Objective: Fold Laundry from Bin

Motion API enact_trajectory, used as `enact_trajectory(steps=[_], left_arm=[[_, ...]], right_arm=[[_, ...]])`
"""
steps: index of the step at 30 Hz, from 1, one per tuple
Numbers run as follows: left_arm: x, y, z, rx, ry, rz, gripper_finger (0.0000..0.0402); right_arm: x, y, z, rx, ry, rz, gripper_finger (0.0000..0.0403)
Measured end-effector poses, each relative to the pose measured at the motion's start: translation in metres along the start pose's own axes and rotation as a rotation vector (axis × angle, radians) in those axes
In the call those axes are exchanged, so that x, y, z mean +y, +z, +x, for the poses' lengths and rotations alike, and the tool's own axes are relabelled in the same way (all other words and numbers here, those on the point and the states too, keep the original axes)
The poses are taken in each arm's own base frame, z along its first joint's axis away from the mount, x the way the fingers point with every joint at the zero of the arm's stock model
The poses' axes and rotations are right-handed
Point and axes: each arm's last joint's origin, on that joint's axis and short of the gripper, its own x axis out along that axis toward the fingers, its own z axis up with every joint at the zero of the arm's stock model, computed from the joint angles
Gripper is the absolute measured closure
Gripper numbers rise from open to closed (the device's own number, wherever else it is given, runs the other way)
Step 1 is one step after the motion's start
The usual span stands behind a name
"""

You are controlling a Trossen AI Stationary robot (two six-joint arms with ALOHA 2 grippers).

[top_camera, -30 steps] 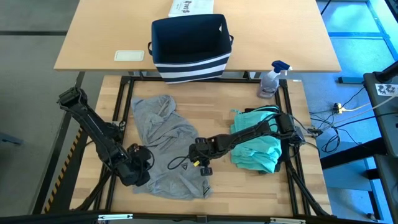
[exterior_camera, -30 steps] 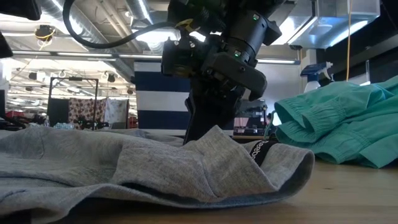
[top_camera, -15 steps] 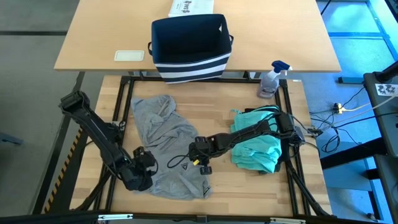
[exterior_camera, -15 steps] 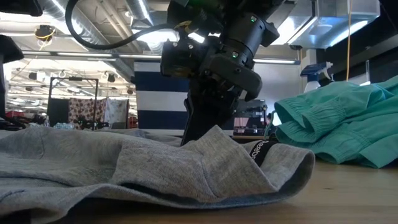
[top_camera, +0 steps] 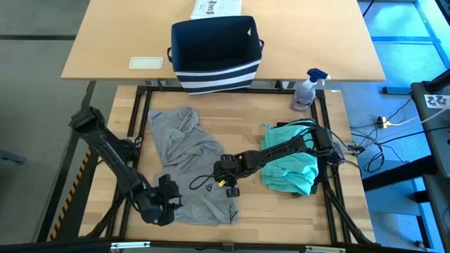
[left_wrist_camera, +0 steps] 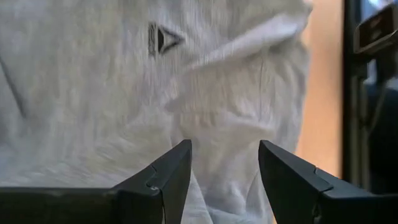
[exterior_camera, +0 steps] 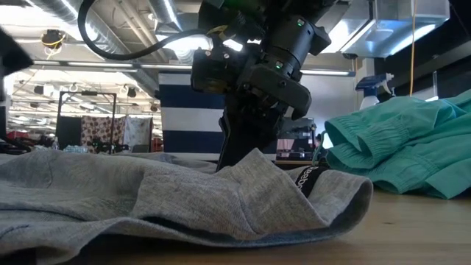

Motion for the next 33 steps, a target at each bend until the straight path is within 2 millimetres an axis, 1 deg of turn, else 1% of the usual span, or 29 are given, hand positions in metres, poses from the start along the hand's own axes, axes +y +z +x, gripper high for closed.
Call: enact_trajectory(steps=[7,12,21,25,30,33], left_arm=[[-0.009,-0.015,0.025,0.072,-0.015,0.015,0.0223],[-0.014,-0.019,0.032,0.069,-0.044,0.006,0.0223],[-0.017,-0.024,0.03,0.104,-0.075,0.019,0.0223],[-0.014,-0.023,0.032,0.181,-0.086,0.012,0.0223],[-0.011,-0.021,0.033,0.317,-0.113,-0.02,0.0223],[-0.014,-0.016,0.029,0.3,-0.094,-0.017,0.0223]], right_arm=[[0.0,0.0,0.0,0.0,0.0,0.001,0.0337],[0.0,0.0,0.0,-0.001,0.0,0.002,0.0337],[0.0,0.0,0.0,-0.004,0.001,0.004,0.0337],[0.0,0.0,0.0,0.0,0.001,0.004,0.0337],[0.0,0.0,0.0,0.0,0.001,0.003,0.0337],[0.0,0.001,0.0,-0.004,0.001,0.002,0.0337]])
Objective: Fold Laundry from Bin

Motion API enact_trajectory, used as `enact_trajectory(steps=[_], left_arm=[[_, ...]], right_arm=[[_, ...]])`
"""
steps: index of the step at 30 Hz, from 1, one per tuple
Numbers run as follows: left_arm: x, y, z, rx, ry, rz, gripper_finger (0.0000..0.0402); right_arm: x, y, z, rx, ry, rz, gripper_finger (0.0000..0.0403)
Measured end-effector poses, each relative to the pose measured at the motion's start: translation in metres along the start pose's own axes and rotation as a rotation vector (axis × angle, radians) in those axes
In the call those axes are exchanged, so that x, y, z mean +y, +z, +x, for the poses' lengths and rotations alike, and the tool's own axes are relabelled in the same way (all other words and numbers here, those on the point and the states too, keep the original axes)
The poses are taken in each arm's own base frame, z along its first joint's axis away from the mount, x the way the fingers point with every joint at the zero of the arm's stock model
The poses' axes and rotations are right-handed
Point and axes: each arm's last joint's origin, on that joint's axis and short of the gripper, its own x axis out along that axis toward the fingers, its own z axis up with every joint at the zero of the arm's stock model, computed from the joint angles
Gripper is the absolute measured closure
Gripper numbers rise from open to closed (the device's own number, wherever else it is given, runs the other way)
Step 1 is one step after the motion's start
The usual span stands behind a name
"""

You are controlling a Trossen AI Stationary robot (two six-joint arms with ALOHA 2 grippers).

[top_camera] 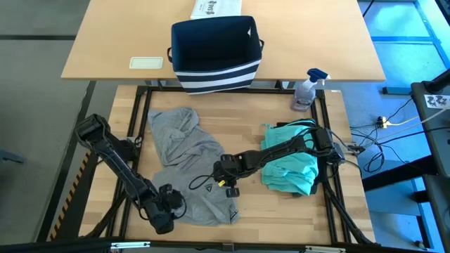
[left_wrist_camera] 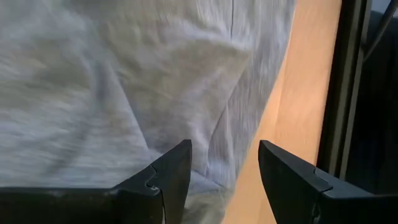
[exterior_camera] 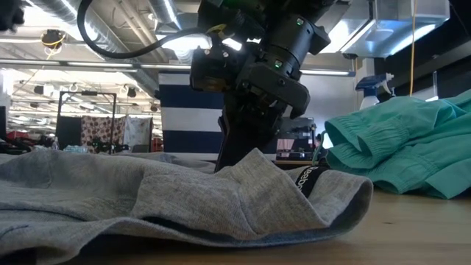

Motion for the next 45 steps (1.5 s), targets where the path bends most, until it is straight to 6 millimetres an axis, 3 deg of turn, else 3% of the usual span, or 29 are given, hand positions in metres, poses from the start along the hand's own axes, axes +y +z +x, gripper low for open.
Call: enact_trajectory(steps=[10,19,29,45], left_arm=[[-0.012,-0.01,-0.021,0.064,0.13,-0.067,0.0223],[-0.019,-0.017,-0.024,-0.086,0.125,-0.132,0.0223],[-0.018,-0.026,-0.002,-0.001,0.17,-0.124,0.0223],[-0.016,-0.026,0.0,-0.049,0.208,-0.136,0.0223]], right_arm=[[0.0,0.0,0.0,0.006,0.0,0.001,0.0337],[0.0,-0.001,0.0,0.009,0.0,0.002,0.0337],[0.0,-0.001,0.0,0.01,0.004,0.003,0.0337],[0.0,-0.001,0.0,0.011,0.007,0.003,0.0337]])
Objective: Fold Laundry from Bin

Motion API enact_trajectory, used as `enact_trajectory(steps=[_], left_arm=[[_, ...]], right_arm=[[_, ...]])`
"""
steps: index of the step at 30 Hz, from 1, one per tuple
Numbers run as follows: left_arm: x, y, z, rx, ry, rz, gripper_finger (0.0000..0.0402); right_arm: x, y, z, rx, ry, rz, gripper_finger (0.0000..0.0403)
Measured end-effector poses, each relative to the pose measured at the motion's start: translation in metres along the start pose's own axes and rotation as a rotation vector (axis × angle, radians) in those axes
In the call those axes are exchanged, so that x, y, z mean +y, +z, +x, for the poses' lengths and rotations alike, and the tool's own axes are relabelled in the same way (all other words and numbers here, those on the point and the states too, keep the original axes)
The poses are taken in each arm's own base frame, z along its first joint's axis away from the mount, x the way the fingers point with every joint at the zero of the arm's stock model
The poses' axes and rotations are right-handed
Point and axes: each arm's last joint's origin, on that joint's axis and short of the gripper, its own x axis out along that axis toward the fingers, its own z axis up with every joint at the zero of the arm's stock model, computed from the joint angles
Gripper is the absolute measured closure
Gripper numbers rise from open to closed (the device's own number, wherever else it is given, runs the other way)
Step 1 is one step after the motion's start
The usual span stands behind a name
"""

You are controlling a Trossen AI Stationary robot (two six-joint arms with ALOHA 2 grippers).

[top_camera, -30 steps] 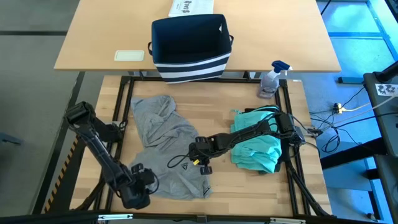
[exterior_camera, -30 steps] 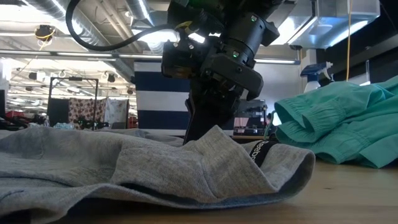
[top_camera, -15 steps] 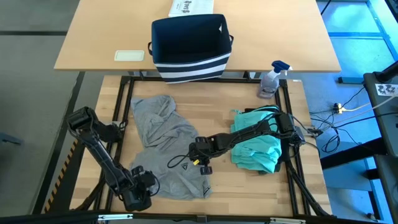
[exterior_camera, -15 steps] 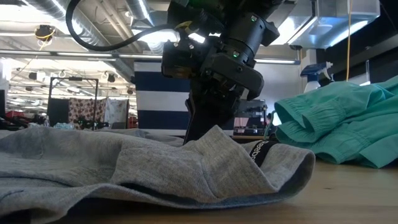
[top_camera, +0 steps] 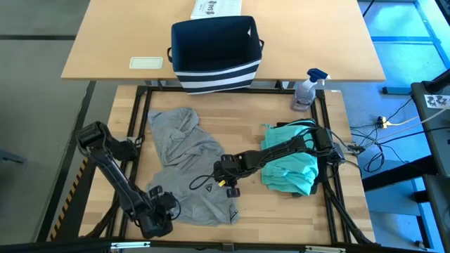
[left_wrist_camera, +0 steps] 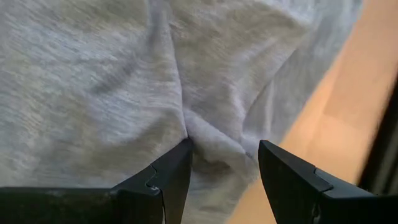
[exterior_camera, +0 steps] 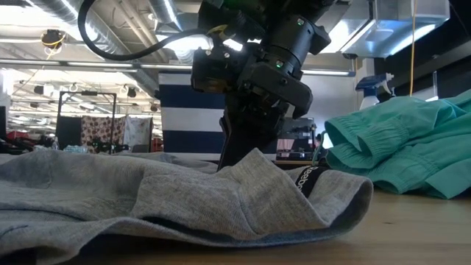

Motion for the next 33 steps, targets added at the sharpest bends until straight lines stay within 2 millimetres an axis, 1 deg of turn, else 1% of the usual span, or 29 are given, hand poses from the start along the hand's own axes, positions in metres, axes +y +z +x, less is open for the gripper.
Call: enact_trajectory(steps=[6,15,19,22,25,29,32,33], left_arm=[[0.0011,-0.0046,0.0097,0.039,0.037,0.017,0.0223],[0.0021,-0.0052,0.0103,0.05,0.047,0.019,0.0223],[0.0023,-0.0068,0.0101,0.104,0.044,0.019,0.0231],[0.0022,-0.0073,0.0101,0.122,0.041,0.017,0.0254],[0.0023,-0.0074,0.0101,0.128,0.041,0.021,0.0286],[0.0018,-0.0076,0.0096,0.143,0.039,0.024,0.0338],[-0.0037,-0.005,0.005,0.165,0.027,0.043,0.0384],[-0.0068,-0.0027,0.0024,0.167,0.022,0.047,0.0392]], right_arm=[[0.0,-0.001,0.0,0.01,0.0,-0.001,0.0337],[-0.0001,-0.0013,0.0,0.014,0.0,-0.008,0.0337],[-0.0001,-0.0013,0.0,0.014,0.0,-0.008,0.0337],[-0.0001,-0.0013,0.0,0.014,0.0,-0.008,0.0337],[-0.0001,-0.0013,0.0,0.014,0.0,-0.009,0.0337],[-0.0001,-0.0013,0.0,0.014,0.0,-0.011,0.0337],[-0.0001,-0.0013,0.0,0.014,0.0,-0.018,0.0337],[-0.0001,-0.0014,0.0,0.014,0.0,-0.019,0.0337]])
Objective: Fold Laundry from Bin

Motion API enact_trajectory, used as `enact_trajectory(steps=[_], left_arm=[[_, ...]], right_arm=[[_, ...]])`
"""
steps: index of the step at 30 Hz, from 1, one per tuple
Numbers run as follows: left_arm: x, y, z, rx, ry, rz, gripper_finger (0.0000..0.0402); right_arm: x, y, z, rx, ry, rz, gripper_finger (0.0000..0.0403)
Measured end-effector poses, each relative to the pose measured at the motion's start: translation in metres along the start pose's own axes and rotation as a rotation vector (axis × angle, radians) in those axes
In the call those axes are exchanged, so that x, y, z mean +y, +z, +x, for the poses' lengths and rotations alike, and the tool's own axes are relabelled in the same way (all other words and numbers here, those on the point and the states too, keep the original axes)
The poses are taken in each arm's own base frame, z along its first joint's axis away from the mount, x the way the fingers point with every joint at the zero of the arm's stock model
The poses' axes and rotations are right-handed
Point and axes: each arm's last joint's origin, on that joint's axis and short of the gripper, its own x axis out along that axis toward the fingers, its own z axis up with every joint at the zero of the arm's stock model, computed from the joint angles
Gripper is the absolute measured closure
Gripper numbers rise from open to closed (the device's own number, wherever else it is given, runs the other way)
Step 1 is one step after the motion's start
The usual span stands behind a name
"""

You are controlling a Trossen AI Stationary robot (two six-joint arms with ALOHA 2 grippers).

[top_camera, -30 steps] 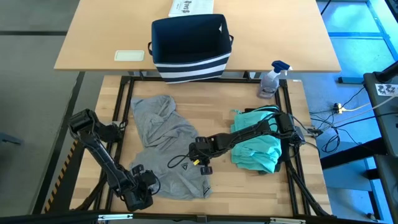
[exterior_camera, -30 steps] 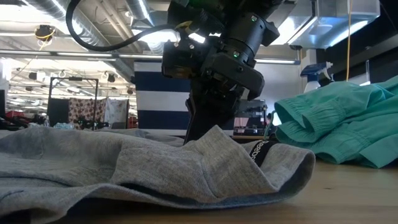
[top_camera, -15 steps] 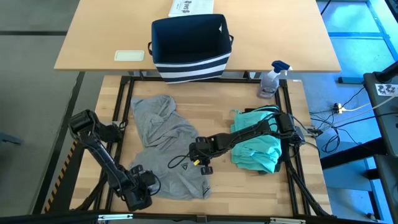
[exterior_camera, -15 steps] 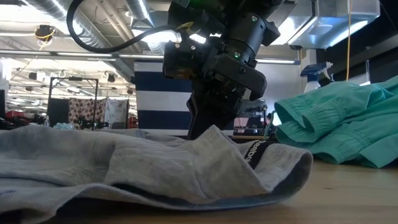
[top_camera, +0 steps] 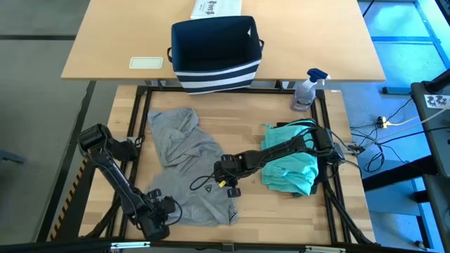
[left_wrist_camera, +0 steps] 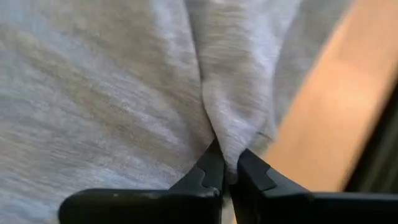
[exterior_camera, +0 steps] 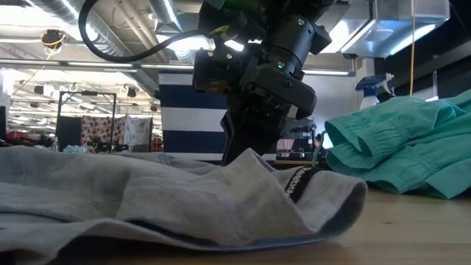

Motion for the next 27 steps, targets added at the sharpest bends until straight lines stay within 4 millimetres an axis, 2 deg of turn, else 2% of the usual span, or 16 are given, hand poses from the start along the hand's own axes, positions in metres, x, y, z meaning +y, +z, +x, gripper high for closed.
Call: enact_trajectory(steps=[9,18,22,27], left_arm=[[-0.028,0.015,-0.032,-0.004,-0.059,0.104,0.0398],[-0.021,0.004,-0.025,0.08,-0.041,0.052,0.0391],[-0.021,0.006,-0.025,0.034,-0.04,0.06,0.0366],[-0.02,0.011,-0.024,0.027,-0.033,0.059,0.0326]], right_arm=[[0.0,-0.001,0.0,0.006,0.0,0.001,0.0337],[0.0,-0.003,-0.001,0.029,-0.005,-0.013,0.0337],[-0.001,-0.003,-0.001,0.035,-0.019,-0.031,0.0337],[0.001,-0.001,-0.013,0.029,-0.021,-0.032,0.0337]])
